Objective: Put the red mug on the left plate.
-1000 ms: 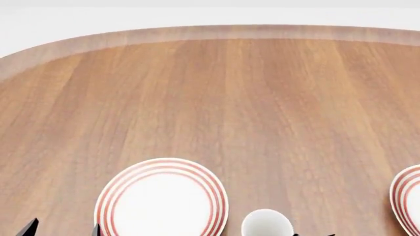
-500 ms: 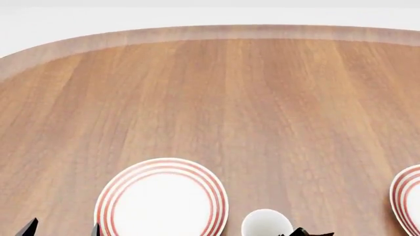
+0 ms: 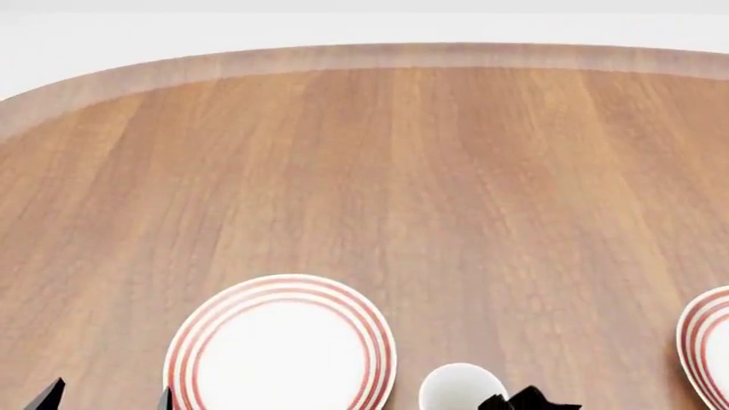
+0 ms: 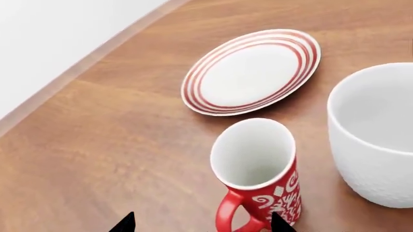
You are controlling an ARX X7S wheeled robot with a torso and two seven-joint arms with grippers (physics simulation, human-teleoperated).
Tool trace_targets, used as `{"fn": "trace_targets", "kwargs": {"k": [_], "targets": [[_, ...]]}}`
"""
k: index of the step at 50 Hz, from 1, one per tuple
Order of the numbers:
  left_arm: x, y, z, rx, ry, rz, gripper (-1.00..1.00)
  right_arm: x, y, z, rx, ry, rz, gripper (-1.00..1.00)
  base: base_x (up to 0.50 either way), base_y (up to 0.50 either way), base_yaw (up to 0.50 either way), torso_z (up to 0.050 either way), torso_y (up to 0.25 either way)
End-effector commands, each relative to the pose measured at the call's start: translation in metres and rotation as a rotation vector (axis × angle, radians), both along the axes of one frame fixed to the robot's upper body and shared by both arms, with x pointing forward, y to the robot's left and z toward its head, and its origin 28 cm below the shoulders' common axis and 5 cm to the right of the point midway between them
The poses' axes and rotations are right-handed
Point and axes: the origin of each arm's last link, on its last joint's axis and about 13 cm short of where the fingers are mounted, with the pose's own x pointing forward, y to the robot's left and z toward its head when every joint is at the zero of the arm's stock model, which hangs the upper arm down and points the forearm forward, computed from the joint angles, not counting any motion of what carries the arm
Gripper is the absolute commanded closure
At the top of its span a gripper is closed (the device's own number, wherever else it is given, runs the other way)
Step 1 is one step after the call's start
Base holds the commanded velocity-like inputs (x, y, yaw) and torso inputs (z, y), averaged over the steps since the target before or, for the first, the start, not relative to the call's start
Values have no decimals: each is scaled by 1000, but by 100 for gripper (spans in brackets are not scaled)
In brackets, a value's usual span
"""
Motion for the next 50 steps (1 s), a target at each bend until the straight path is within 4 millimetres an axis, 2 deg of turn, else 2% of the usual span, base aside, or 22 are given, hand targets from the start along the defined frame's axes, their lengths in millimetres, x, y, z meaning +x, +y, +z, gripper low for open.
{"fn": "trace_targets", "kwargs": {"k": [1,6,35,50], "targets": [[0,0,1,-1,-1,-1,-100,10,1,1,17,15,-28,-100,0,0,0,0,0],[0,0,1,0,-1,-4,-100,14,0,2,-41,42,-47,-100,0,0,0,0,0],[-3,0,3,-8,-6,-8,-100,34,9,-12,-26,121,-53,-100,0,0,0,0,0],[-2,1,3,-9,-8,-8,-100,46,5,-15,-22,149,-84,-100,0,0,0,0,0]]}}
